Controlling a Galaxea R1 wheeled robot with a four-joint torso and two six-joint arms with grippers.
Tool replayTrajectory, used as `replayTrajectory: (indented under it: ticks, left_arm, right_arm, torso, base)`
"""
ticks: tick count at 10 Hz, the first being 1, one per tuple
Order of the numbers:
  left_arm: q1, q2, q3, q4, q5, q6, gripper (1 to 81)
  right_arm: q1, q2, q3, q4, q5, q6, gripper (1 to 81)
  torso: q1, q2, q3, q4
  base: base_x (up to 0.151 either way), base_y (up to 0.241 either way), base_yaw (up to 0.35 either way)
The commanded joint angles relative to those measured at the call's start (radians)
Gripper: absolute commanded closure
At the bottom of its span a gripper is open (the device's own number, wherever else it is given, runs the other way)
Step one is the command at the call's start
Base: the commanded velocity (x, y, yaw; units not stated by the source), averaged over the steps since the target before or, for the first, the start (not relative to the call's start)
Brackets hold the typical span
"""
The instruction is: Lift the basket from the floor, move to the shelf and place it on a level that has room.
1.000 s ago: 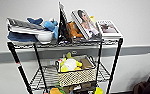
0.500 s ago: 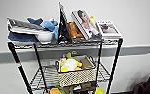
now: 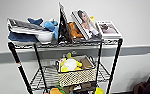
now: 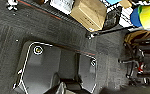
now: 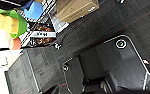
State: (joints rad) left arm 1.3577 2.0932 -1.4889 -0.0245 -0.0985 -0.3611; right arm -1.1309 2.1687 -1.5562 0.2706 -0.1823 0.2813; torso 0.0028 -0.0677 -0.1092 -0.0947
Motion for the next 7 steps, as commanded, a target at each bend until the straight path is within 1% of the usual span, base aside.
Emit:
replayTrajectory:
  ticks: [1, 2, 3, 5, 7]
  left_arm:
    - [0.025, 0.057, -0.099, 0.098, -0.036, 0.004, 1.0]
    - [0.036, 0.094, -0.135, 0.103, -0.052, 0.005, 1.0]
    - [0.044, 0.137, -0.174, 0.127, -0.053, 0.005, 1.0]
    - [0.053, 0.231, -0.289, 0.136, -0.052, 0.005, 1.0]
    - [0.056, 0.3, -0.379, 0.15, -0.052, 0.005, 1.0]
  right_arm:
    - [-0.037, 0.128, -0.181, -0.089, 0.0, -0.01, 1.0]
    - [-0.054, 0.168, -0.227, -0.109, 0.014, -0.013, 1.0]
    - [-0.068, 0.209, -0.27, -0.125, 0.014, -0.013, 1.0]
    - [-0.106, 0.283, -0.352, -0.172, 0.035, -0.013, 1.0]
    - [-0.14, 0.352, -0.438, -0.209, 0.041, -0.013, 1.0]
  torso:
    - [0.0, 0.0, 0.0, 0.0]
    - [0.0, 0.0, 0.0, 0.0]
    - [0.0, 0.0, 0.0, 0.0]
    - [-0.001, -0.001, 0.0, 0.0]
    - [-0.001, -0.001, 0.0, 0.0]
  base:
    - [0.0, 0.0, 0.0]
    - [0.0, 0.0, 0.0]
    - [0.0, 0.0, 0.0]
    - [0.0, 0.0, 0.0]
    - [0.0, 0.0, 0.0]
